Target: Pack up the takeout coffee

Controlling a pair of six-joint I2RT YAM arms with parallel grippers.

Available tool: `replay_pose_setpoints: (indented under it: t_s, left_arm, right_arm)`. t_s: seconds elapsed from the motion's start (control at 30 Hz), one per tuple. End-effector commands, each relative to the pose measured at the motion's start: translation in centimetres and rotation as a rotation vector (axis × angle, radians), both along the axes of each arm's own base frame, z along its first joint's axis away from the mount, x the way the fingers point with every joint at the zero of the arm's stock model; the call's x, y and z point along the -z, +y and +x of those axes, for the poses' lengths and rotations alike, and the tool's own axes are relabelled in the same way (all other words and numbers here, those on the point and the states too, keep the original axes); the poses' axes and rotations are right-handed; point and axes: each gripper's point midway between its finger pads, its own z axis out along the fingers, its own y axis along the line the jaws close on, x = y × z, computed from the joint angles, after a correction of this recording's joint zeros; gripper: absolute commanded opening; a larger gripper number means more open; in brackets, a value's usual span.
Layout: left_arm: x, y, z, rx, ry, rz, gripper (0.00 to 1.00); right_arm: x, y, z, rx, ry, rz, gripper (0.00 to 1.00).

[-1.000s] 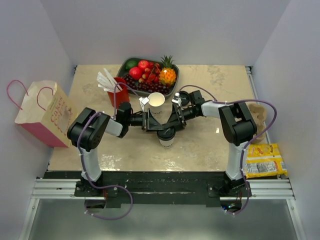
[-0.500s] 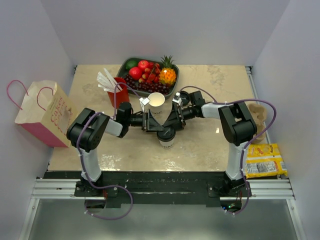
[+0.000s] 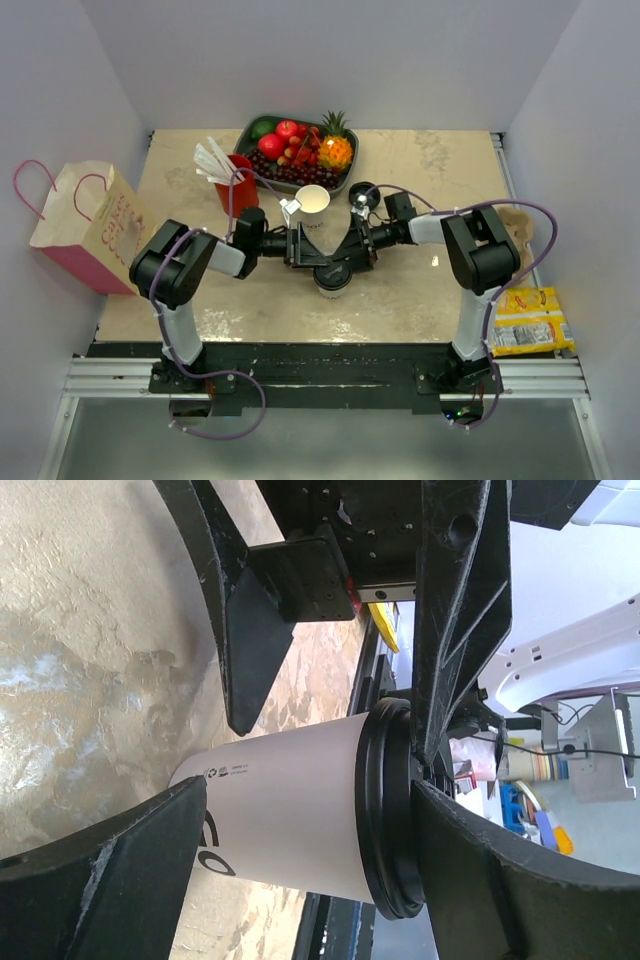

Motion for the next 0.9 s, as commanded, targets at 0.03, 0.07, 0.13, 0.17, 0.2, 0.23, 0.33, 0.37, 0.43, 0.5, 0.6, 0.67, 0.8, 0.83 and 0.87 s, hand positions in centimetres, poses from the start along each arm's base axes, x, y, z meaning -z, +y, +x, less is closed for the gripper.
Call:
replay_pose_setpoints:
  t_s: [0.03,0.07,0.13,0.17,0.2,0.23,0.33,0.37,0.43,0.5,0.6,0.67,0.8,0.83,0.87]
  left_arm:
    - [4.9,1.1,-0.2,-0.054,-0.011,0.143,0.85]
    - [4.4,0.8,-0.3,-0.039,-0.036,0.135,0.85]
    - [2.4,0.3,0.1,-0.03,-0.102,0.095,0.86]
    - [1.7,0.3,-0.1,-0.023,-0.108,0.077,0.86]
    - [1.0,0.1,0.1,-0.019,-0.129,0.064,0.87]
    - [0.1,0.1,0.1,-0.015,-0.149,0.054,0.87]
    - [-1.2,0.1,0.4,0.003,-0.2,0.066,0.9]
    - [-1.4,0.1,0.6,0.013,-0.233,0.072,0.91]
    - [-2.2,0.2,1.1,0.021,-0.258,0.09,0.92]
    - [-2.7,0.1,1.5,0.041,-0.291,0.11,0.93]
    - [-3.4,0.2,1.9,0.057,-0.321,0.138,0.94]
    - [-3.4,0.8,2.0,0.055,-0.335,0.174,0.94]
    - [-4.2,2.2,3.0,0.038,-0.425,0.252,0.95]
    - [-4.6,2.5,3.2,0.029,-0.448,0.265,0.95]
    - [-4.7,2.9,3.2,0.033,-0.464,0.277,0.95]
  right_arm:
    - [3.9,-1.1,1.3,0.047,-0.063,-0.151,0.93]
    - [3.7,-1.0,1.5,0.04,-0.093,-0.146,0.93]
    - [1.9,-0.8,2.2,0.037,-0.157,-0.118,0.94]
    - [1.0,-0.7,2.3,0.032,-0.182,-0.098,0.95]
    - [-0.2,-0.6,2.4,0.031,-0.218,-0.079,0.95]
    - [-1.0,-0.5,2.7,0.032,-0.254,-0.062,0.96]
    - [-2.6,-0.4,2.8,0.031,-0.296,-0.036,0.97]
    - [-2.8,-0.4,2.7,0.027,-0.301,-0.033,0.97]
    - [-3.3,-0.4,2.8,0.023,-0.318,-0.028,0.98]
    - [-3.8,-0.5,2.8,0.023,-0.337,-0.025,0.98]
    - [-4.9,-0.9,2.9,0.021,-0.387,-0.028,0.98]
    - [-5.4,-1.9,3.1,0.019,-0.444,-0.064,0.98]
    - [-5.4,-4.8,3.5,0.008,-0.567,-0.159,0.98]
    - [-5.3,-5.6,3.2,0.002,-0.561,-0.181,0.98]
    - [-5.1,-6.2,3.2,-0.022,-0.62,-0.201,0.98]
